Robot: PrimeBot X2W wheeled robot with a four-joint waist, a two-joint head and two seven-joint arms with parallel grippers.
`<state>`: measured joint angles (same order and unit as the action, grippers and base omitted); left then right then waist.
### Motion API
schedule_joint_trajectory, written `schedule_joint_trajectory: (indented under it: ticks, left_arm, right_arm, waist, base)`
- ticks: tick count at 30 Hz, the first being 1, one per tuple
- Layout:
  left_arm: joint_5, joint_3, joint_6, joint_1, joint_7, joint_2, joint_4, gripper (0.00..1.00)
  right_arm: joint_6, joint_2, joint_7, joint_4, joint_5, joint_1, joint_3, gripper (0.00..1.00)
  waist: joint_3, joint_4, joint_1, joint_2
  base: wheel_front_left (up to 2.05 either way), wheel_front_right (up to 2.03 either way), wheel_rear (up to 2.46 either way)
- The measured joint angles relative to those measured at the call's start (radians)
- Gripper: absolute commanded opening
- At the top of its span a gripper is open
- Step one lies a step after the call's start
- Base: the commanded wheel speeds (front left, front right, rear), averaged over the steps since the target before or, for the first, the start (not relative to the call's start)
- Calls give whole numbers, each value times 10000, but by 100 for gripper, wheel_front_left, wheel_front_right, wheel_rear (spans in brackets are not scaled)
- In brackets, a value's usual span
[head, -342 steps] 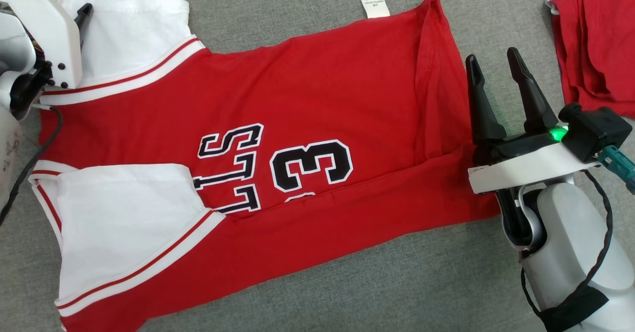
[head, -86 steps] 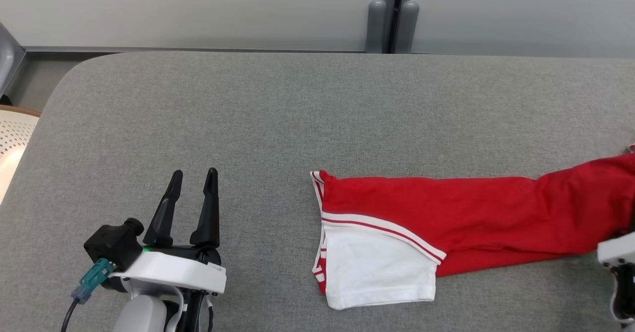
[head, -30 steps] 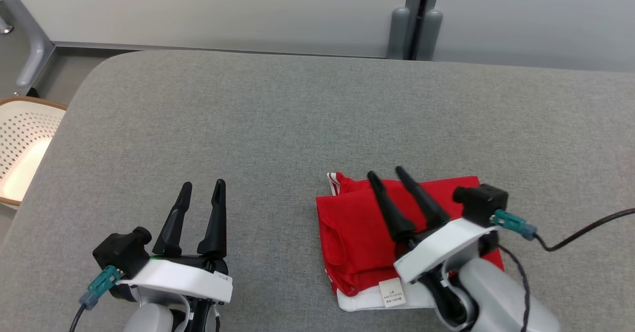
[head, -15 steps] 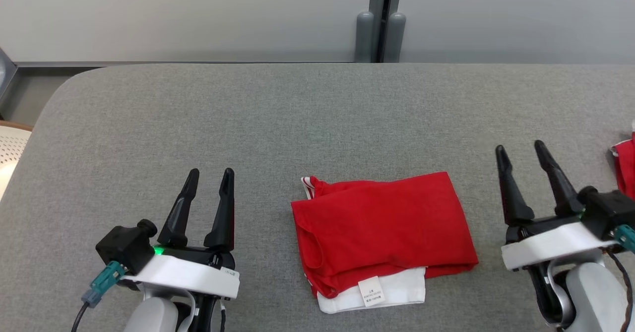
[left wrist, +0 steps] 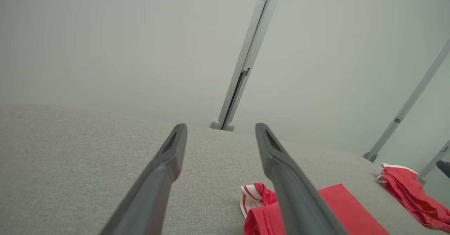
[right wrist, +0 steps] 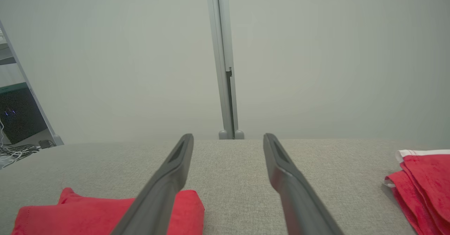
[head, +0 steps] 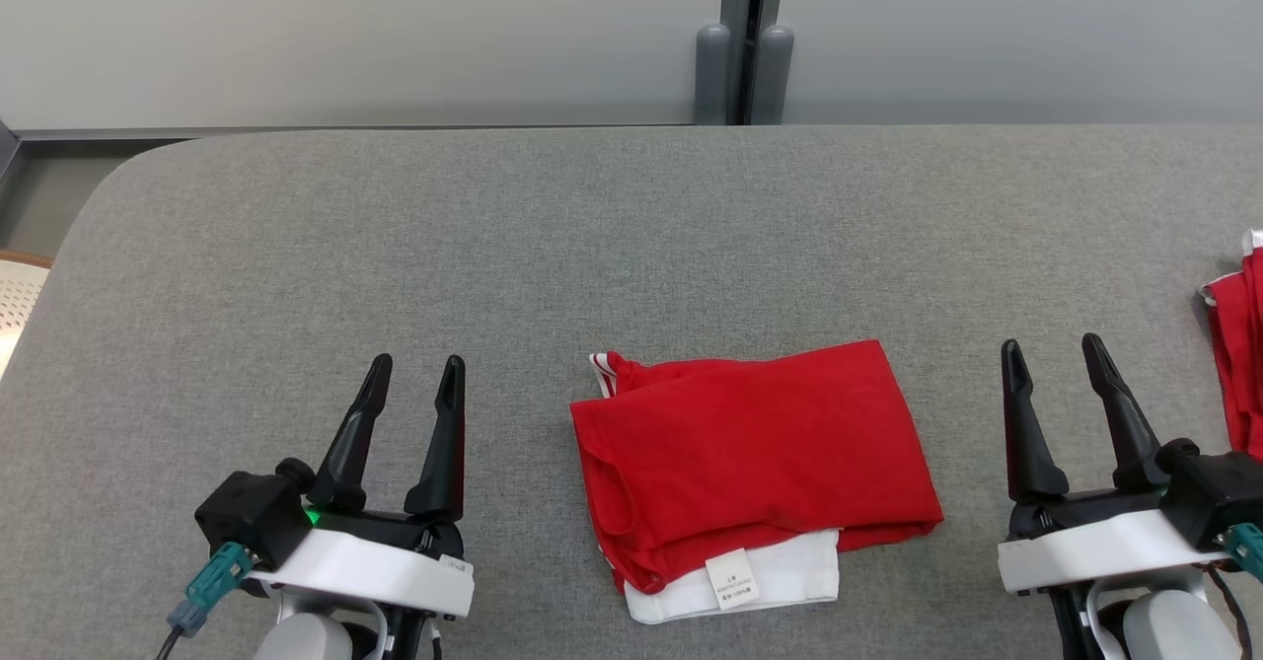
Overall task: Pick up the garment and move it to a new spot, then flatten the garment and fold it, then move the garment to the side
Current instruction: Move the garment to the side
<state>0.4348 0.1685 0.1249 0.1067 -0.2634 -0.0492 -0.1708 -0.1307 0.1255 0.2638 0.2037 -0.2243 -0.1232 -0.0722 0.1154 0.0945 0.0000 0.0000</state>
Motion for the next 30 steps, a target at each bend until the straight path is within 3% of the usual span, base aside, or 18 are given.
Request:
schedule_joint_trajectory:
  ticks: [13,29,30]
  left_arm:
    - [-443,25,-240,58,0,-2,59,100]
    - [-1246,495,-690,512,0,-4,38,100]
    - [-1239,514,-688,523,0,0,36,100]
  right_arm:
    - [0,-109,0,504,59,-61,-150,100]
    - [0,-389,-82,3981,-1172,-1388,-1258,99]
    - [0,-397,-82,4103,-1285,-1462,-1313,31]
  waist:
    - [286,168,0,0]
    - [1098,589,0,0]
    - [1113,607,0,0]
  base:
    - [0,0,0]
    - [0,0,0]
    - [0,0,0]
